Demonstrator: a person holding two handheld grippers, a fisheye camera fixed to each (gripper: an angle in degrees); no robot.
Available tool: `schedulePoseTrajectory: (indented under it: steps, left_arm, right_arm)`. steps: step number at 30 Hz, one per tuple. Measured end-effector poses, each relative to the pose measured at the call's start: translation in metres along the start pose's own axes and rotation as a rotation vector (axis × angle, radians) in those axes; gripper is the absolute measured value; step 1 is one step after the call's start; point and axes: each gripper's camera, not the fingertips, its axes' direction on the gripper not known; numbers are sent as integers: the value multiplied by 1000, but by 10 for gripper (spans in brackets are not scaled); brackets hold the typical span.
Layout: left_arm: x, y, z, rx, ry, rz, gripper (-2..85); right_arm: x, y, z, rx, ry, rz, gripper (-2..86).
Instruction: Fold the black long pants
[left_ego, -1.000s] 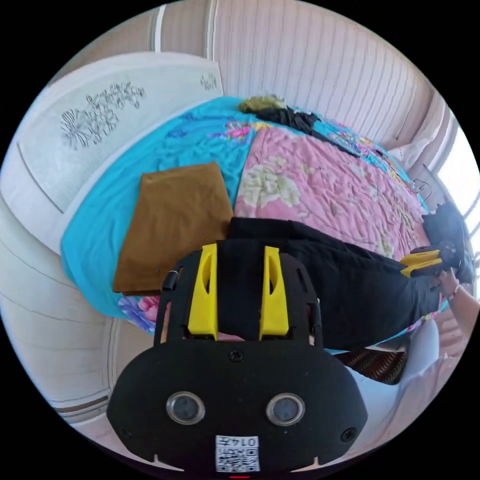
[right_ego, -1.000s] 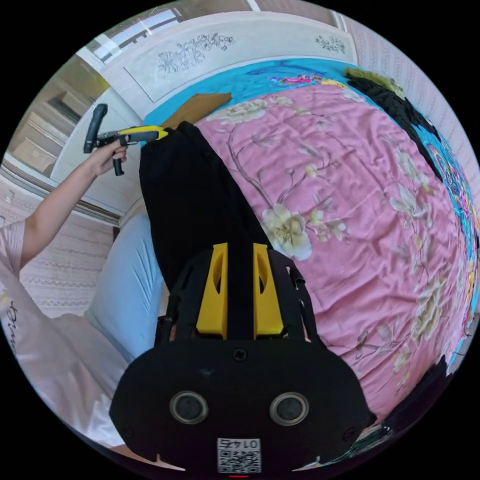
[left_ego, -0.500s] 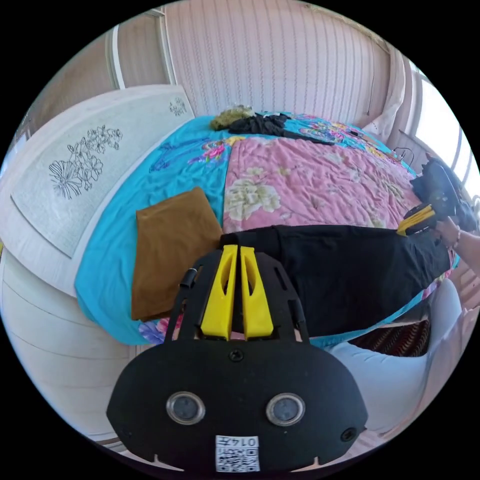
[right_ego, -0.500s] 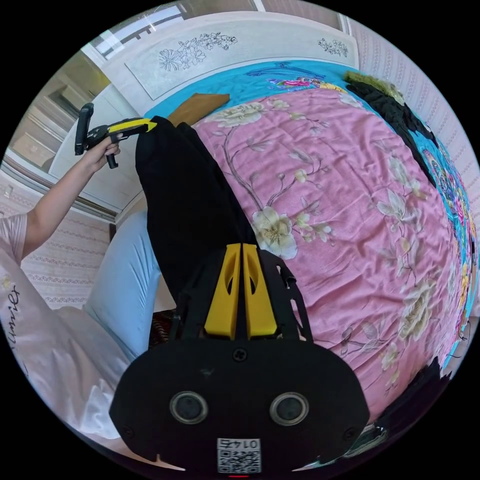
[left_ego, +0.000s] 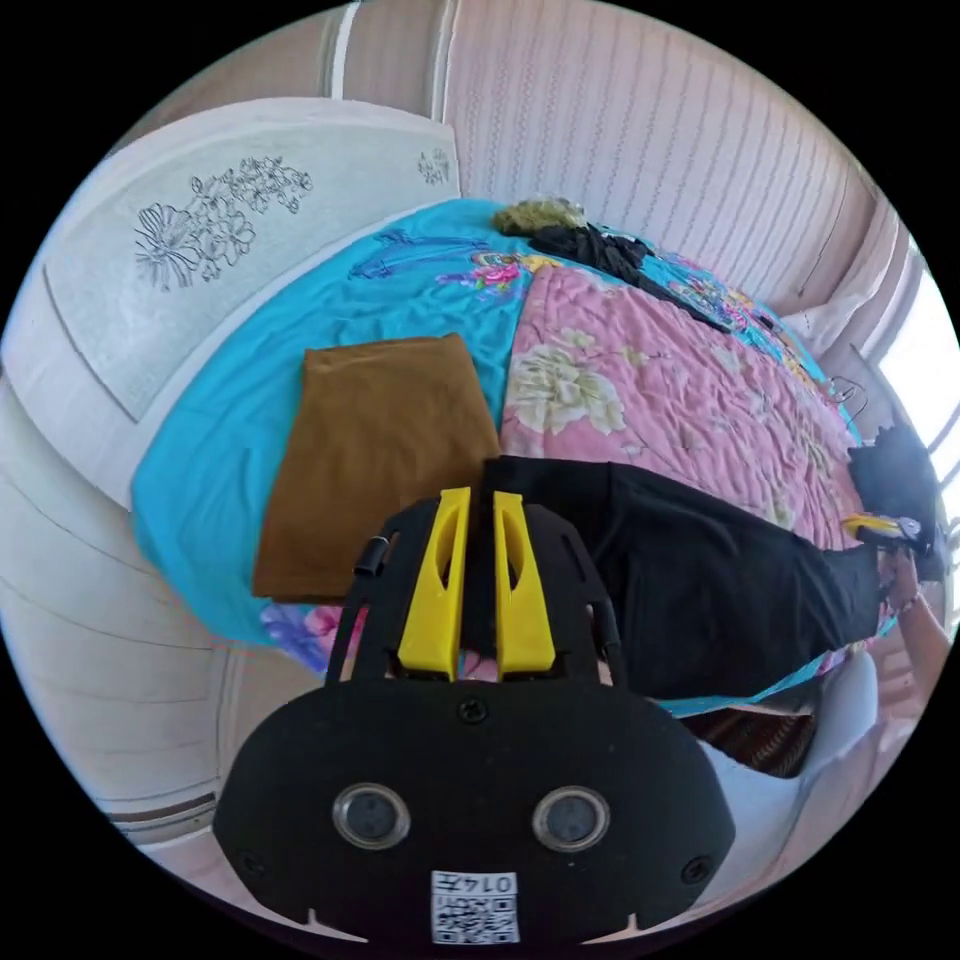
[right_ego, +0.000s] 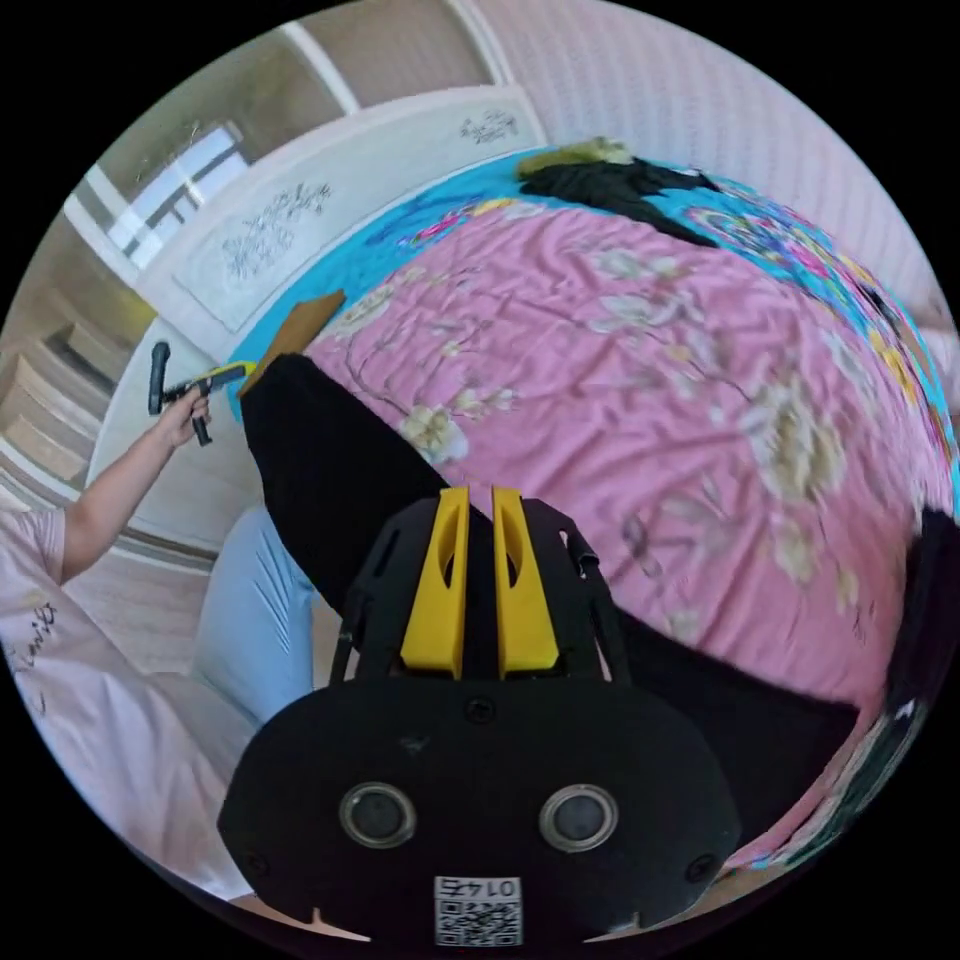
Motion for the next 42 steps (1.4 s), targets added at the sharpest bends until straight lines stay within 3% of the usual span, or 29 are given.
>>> schedulePoseTrajectory:
  steps: [6, 12, 18, 22, 24, 27, 30, 38, 42]
  left_arm:
    - [86, 14, -59, 70, 49, 228, 1]
    - [255, -26, -57, 70, 292, 480, -7]
    - [474, -67, -45, 75, 526, 760, -7]
    - [606, -70, -29, -5, 569, 930, 4]
    - [684, -63, -12, -75, 612, 1027, 13]
    - [770, -52, 17, -227, 657, 1079, 36]
    - [839, -43, 34, -269, 649, 1116, 57]
    - [934, -29, 90, -430, 400, 1156, 74]
    - [938, -13, 87, -424, 388, 1233, 10]
  right_arm:
    - [152, 209, -140, 186, 165, 601, 75]
    - [213, 361, -213, 295, 240, 854, 100]
    - [248, 405, -237, 273, 239, 790, 128]
    - [267, 416, -247, 278, 192, 725, 128]
    - [284, 419, -246, 243, 56, 706, 114]
    - [293, 429, -255, 275, 2, 712, 68]
    - [298, 443, -268, 333, -78, 698, 34]
    - [293, 471, -291, 431, -205, 721, 18]
    - [268, 477, -301, 546, -266, 695, 16]
